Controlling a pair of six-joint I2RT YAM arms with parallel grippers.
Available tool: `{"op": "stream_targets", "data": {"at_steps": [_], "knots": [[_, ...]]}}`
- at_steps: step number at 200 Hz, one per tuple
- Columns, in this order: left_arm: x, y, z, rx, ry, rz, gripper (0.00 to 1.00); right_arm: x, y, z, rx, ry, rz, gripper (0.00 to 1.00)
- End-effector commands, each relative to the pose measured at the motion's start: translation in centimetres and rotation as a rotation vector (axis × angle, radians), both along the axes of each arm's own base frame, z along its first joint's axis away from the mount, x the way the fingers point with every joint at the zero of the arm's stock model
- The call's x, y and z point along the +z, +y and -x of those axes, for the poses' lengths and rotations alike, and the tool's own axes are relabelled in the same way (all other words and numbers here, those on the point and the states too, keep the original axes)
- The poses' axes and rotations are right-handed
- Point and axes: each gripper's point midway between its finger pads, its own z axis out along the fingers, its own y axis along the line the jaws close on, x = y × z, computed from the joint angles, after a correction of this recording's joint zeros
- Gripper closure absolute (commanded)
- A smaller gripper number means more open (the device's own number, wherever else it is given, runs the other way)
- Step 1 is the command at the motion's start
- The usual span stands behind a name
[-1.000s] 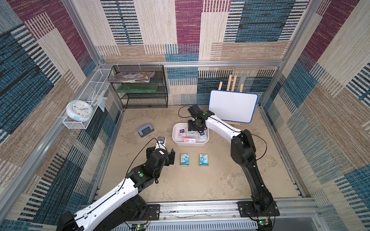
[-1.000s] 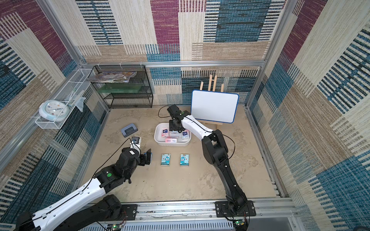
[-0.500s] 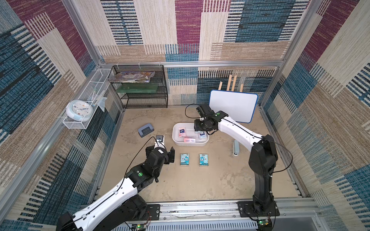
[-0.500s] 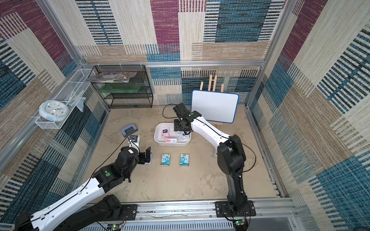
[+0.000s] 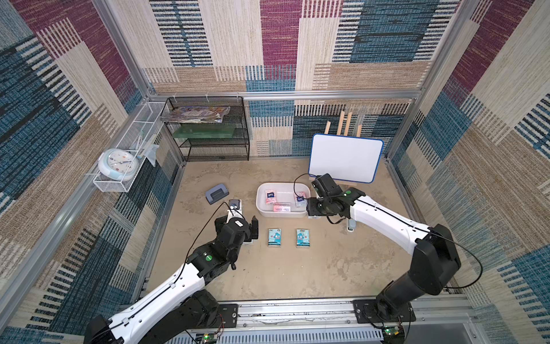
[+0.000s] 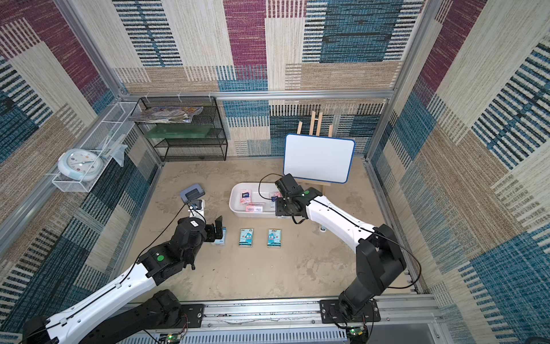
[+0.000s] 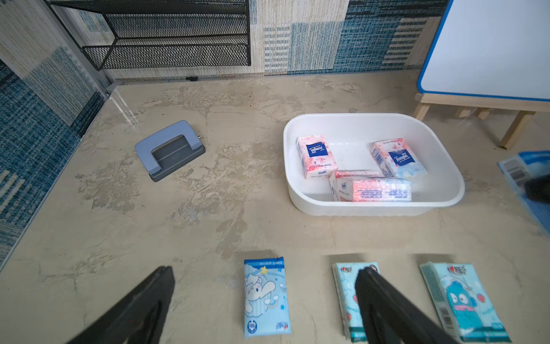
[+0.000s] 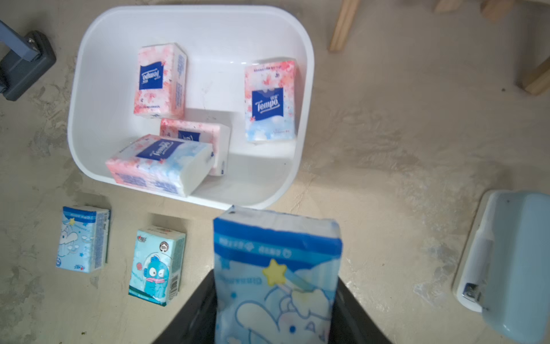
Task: Take the pocket tissues out of the storage box
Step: Place the pocket tissues at the center of the board.
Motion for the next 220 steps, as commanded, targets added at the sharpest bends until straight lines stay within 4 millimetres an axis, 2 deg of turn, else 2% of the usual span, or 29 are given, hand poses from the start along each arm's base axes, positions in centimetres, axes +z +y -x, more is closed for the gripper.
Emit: {"op": "stream_targets", "data": {"at_steps": [1,38,78,157,220], "knots": [[0.5,0.2,-0.2,0.024,-0.014,0.013,0.00,-0.4,-1.2,0.5,-0.035,-0.045,-0.002,0.45],[0.3,0.1,-0.5,0.032,-0.012,0.024,0.00,-2.6,-3.7,2.6,-0.065,-0.034,0.035,0.45],[0.3,-0.2,-0.8,0.032,-0.006,0.027,0.00,-5.0,-5.3,4.0,-0.066,-0.012,0.062,0.44],[-0.1,-0.1,-0.8,0.044,0.004,0.039,0.00,-9.0,-5.8,5.2,-0.032,0.061,0.074,0.44],[0.0,0.0,-0.8,0.045,0.001,0.025,0.00,-10.6,-5.9,5.2,-0.025,0.101,0.089,0.44]]}}
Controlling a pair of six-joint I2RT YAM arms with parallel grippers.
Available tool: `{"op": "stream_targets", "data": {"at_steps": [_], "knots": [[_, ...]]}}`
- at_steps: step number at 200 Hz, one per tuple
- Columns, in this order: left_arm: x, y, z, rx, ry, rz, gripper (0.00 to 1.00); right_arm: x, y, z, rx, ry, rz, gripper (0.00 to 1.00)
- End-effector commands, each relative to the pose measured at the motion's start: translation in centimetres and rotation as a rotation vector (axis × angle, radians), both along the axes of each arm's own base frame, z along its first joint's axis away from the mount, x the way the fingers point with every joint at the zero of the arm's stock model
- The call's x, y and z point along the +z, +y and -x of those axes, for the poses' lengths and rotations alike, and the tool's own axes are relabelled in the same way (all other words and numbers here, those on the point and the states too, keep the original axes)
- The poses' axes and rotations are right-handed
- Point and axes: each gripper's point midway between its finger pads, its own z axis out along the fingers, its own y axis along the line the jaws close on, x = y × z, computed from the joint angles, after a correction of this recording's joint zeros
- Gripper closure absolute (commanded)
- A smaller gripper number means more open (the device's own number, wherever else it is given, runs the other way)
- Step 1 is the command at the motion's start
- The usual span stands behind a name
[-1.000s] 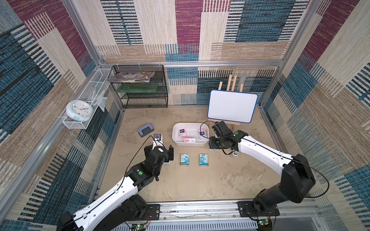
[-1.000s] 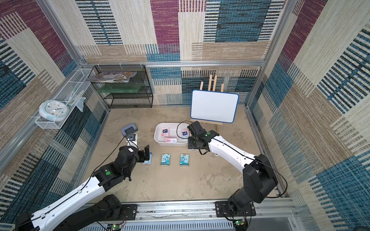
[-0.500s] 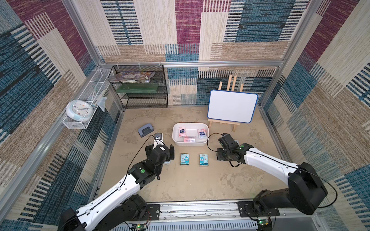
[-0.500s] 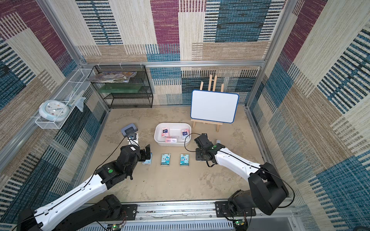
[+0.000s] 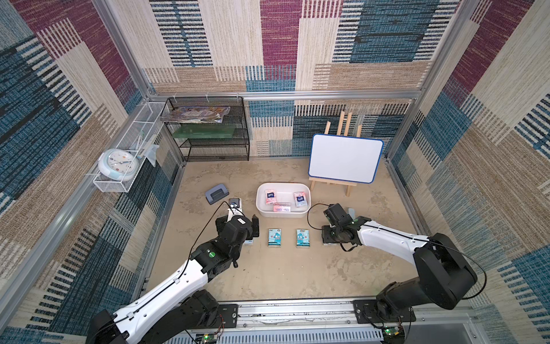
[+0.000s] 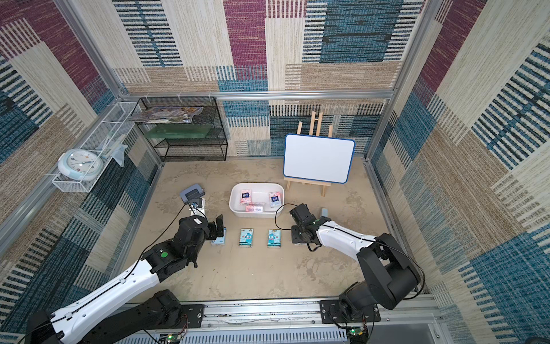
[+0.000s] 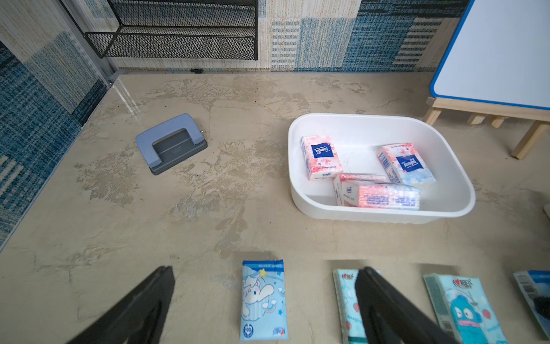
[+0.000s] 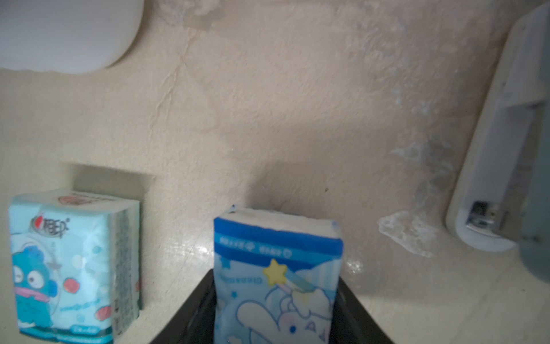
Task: Take the pocket tissues out of the storage box
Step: Place the pocket tissues at the center of the board.
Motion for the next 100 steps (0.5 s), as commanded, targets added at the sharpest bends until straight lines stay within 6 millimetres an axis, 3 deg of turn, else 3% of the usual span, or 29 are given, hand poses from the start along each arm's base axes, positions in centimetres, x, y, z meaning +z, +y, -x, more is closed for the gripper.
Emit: {"op": "stream_targets", "data": {"at_steps": [1,100], "knots": [[0.58,0.08,-0.18,0.009,-0.019,0.002,0.00,-0.08,0.44,-0.29,0.012,-0.005,-0.016,0.44],[1.02,-0.07,-0.51,0.001,-0.019,-0.012,0.00,-0.58,0.34,-0.24,0.007,0.010,-0.010,0.39]]}}
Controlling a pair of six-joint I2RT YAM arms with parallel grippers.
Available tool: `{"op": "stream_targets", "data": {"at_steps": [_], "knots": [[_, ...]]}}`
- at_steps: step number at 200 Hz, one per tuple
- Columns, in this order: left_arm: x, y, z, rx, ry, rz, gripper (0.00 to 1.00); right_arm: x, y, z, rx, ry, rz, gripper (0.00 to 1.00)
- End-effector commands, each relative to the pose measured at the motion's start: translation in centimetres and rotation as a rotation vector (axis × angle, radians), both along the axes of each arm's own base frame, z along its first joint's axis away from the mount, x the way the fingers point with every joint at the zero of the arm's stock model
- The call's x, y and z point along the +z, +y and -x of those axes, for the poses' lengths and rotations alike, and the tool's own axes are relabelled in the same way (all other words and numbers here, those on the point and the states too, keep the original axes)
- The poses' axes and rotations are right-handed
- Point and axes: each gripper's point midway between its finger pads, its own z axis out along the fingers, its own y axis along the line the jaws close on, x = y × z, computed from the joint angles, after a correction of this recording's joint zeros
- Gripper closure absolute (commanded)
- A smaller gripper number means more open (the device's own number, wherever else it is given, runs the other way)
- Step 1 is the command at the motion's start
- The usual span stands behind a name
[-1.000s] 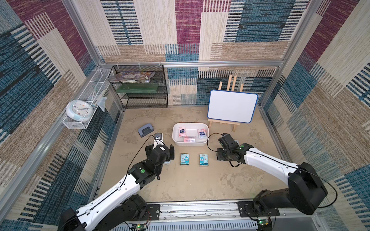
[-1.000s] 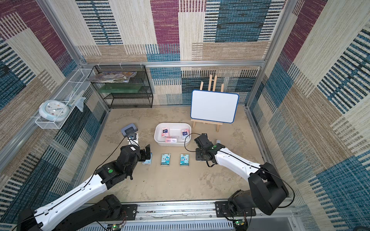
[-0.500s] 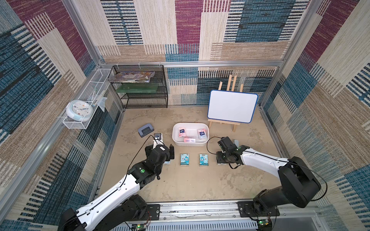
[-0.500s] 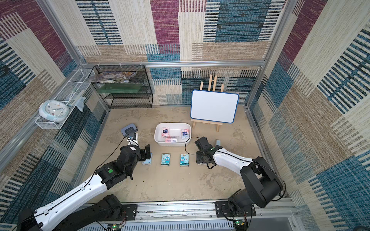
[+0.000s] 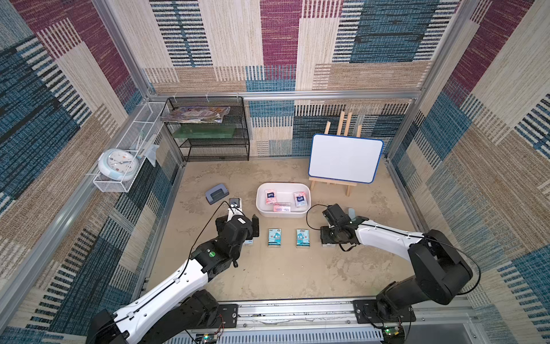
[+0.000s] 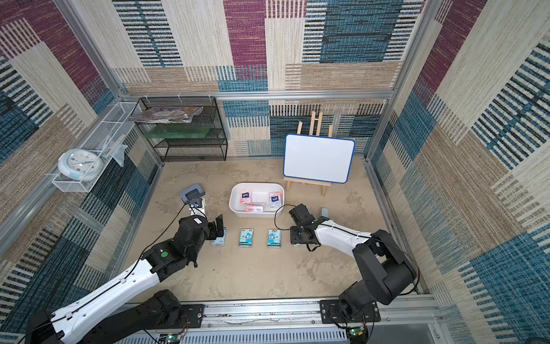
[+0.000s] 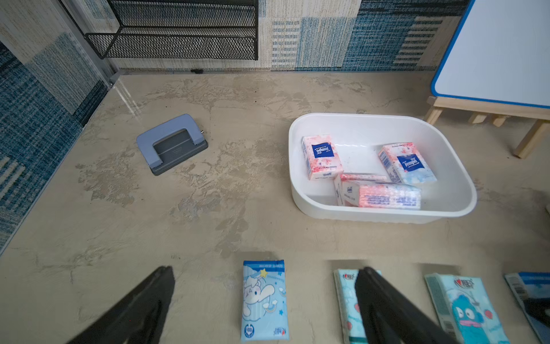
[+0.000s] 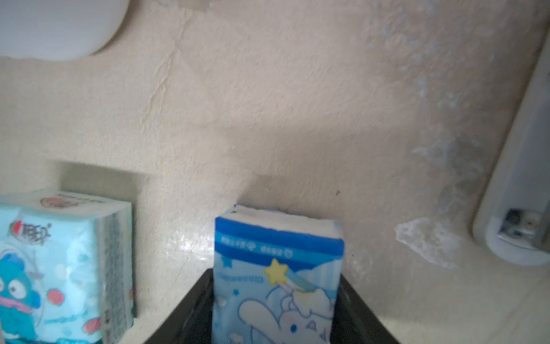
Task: Take the pocket tissues out of the storage box
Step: Place the pocket tissues at the center of the board.
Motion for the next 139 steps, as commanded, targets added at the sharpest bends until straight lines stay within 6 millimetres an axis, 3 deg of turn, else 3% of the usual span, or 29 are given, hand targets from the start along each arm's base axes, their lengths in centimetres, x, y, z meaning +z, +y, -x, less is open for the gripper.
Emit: {"op": "stream_targets", "data": {"at_steps": [1,70,139], "knots": [[0.9,-0.1,-0.4,0.002,-0.021,-0.006,0.00,0.1,0.0,-0.2,0.002,-0.009,0.000,0.39],[1.6,-0.9,-1.4,-0.025,0.026,-0.033,0.00,1.9,0.1,-1.2,-0.010,-0.049,0.004,0.28],[2.6,-3.6,-4.4,-0.056,0.161,-0.072,0.00,7.6,-0.1,-3.7,-0.053,-0.179,-0.024,0.14]]}}
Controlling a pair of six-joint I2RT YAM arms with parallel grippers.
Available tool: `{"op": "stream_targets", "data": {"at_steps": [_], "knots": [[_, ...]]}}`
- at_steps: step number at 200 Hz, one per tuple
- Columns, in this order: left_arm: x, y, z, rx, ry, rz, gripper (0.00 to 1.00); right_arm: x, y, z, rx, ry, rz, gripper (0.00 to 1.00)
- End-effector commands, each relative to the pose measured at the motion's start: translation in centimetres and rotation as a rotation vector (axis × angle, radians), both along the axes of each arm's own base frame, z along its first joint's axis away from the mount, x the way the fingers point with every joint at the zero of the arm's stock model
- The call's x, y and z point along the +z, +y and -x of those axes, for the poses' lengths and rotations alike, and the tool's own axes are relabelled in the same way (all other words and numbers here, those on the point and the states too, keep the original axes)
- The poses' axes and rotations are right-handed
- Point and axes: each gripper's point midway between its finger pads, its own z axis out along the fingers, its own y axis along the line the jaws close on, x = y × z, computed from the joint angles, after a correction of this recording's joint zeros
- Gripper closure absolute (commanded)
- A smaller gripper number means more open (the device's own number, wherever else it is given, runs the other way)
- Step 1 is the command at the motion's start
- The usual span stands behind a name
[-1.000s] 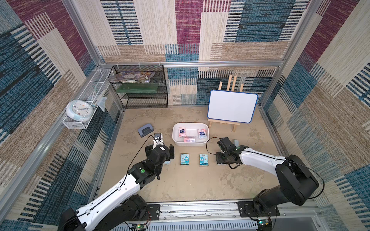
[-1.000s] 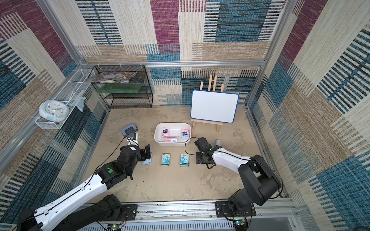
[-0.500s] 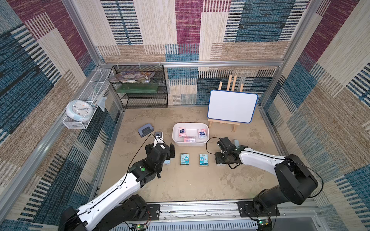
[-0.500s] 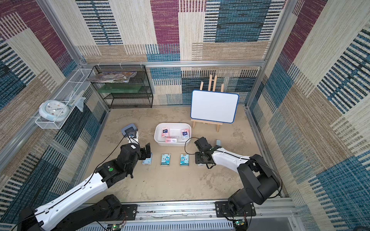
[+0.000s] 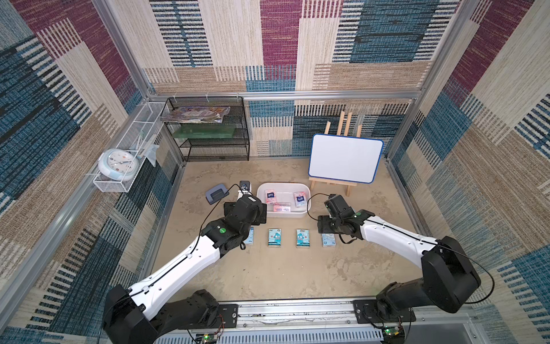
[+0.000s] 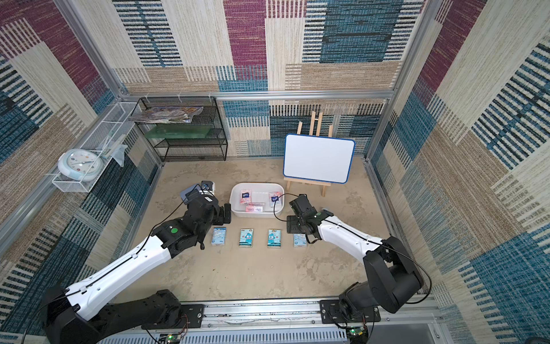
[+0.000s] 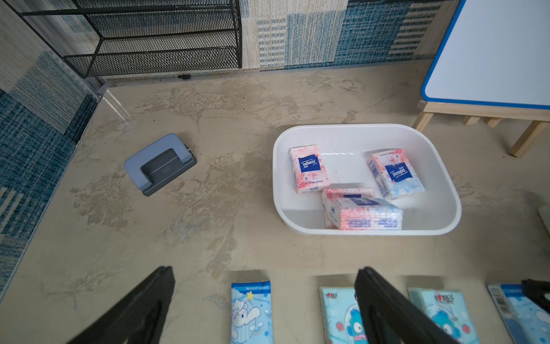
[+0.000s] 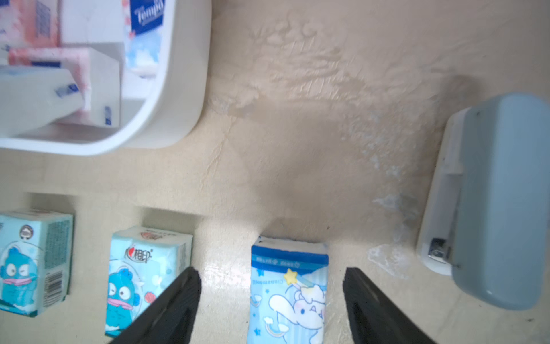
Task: Take the pocket tissues out of the storage box
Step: Place the pocket tissues at the center of the board.
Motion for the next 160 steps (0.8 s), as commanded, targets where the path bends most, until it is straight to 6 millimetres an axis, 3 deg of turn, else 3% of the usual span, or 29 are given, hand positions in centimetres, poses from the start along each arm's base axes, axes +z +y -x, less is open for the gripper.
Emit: {"op": "stream_targets", "data": {"at_steps": [1,54,92,160], "knots": [[-0.2,-0.7,-0.5,-0.023,0.066,-0.015,0.00,1.8,-0.6,-0.6,-0.019,-0.040,0.011,0.14],[-1.3,-3.2,-3.8,-0.052,0.255,-0.022,0.00,6.7,-1.3,-2.1,-0.057,-0.166,-0.034,0.02],[-2.8,-5.3,-6.3,-0.072,0.366,-0.004,0.00,9.6,-1.8,-2.6,-0.068,-0.248,-0.068,0.02],[-5.9,-6.7,-9.6,-0.031,0.505,0.069,0.05,14.6,-2.7,-0.7,-0.004,-0.457,-0.152,0.02]]}}
